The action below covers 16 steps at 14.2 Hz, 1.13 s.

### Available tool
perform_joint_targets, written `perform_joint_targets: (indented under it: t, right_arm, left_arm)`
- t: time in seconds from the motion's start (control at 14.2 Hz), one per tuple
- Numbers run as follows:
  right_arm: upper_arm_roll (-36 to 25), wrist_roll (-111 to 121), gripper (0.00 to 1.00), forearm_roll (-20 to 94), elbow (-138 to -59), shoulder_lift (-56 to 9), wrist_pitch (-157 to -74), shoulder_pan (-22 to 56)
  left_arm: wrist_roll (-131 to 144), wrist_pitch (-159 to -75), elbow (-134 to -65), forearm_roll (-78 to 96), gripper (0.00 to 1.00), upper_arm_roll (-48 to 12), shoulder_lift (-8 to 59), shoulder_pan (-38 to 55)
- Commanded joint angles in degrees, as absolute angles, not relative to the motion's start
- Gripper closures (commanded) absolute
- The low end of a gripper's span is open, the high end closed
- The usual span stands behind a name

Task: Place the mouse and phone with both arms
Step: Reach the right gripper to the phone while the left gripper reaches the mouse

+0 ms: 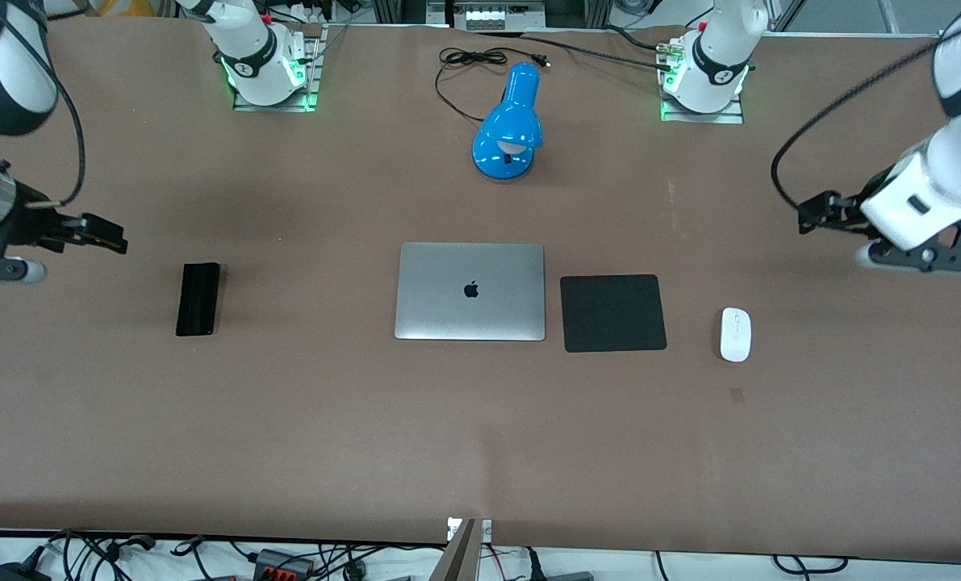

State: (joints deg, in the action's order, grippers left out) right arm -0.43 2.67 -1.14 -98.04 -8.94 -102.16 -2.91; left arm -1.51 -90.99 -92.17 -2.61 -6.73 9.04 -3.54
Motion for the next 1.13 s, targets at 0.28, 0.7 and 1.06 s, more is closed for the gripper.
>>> perform_joint_targets:
  t: [0.28, 0.7, 1.06]
  right_arm:
    - [-0.53, 0.44, 0.00, -3.59, -108.00, -16.33, -117.92, -3.51]
    - [-0.79, 0.88, 0.00, -3.87, -110.74, -25.65, -126.90, -4.92]
    - [-0.79, 1.32, 0.00, -3.87, -110.83, -31.28, -129.02, -5.01]
  left_arm:
    - [-2.55, -94.56, -83.76, -2.64, 0.00, -6.94, 31.70, -3.25]
    - [-2.90, -108.70, -85.86, -3.60, 0.00, -6.86, 39.11, -4.22]
    - [-6.50, -119.88, -92.20, -3.60, 0.00, -6.86, 40.25, -5.71]
